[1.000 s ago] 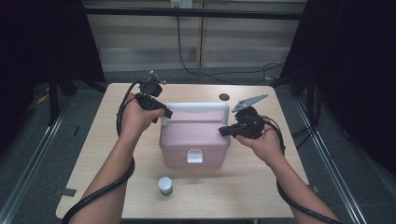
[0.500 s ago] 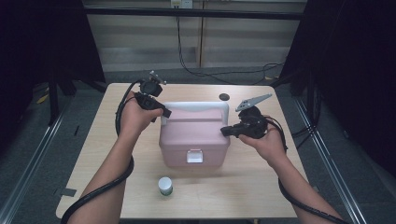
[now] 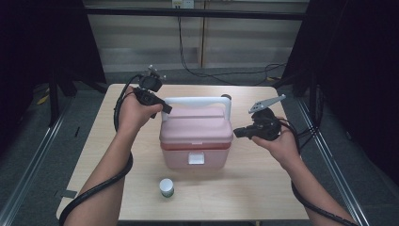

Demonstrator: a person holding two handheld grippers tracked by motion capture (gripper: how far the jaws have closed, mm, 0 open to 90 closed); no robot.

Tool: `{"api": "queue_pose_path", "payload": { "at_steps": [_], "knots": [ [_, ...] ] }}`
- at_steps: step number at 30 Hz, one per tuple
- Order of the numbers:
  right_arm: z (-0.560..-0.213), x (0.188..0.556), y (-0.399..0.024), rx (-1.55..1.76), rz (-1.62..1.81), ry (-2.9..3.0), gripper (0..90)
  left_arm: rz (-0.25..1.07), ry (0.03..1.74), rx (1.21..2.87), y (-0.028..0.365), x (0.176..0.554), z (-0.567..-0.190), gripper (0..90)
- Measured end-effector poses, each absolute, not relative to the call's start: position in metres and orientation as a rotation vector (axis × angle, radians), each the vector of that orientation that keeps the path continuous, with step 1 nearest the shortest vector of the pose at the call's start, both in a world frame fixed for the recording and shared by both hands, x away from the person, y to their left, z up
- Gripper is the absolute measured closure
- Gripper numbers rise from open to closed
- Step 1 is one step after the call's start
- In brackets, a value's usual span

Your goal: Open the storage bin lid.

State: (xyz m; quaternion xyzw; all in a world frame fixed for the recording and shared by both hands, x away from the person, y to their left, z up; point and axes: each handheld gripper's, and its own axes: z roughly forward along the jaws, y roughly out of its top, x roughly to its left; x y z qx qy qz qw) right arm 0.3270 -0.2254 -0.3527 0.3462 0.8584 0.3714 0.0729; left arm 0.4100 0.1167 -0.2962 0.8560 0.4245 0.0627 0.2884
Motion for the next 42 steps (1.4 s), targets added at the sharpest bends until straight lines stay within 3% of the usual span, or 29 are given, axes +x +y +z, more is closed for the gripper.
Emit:
{"api": "queue_pose_path", "payload": {
  "at_steps": [42],
  "knots": [
    [-0.364, 0.333, -0.197, 0.980, 1.094, 2.643, 90.0, 0.180, 1.107, 2.269, 0.120, 0.413, -0.289, 69.1]
  ]
}}
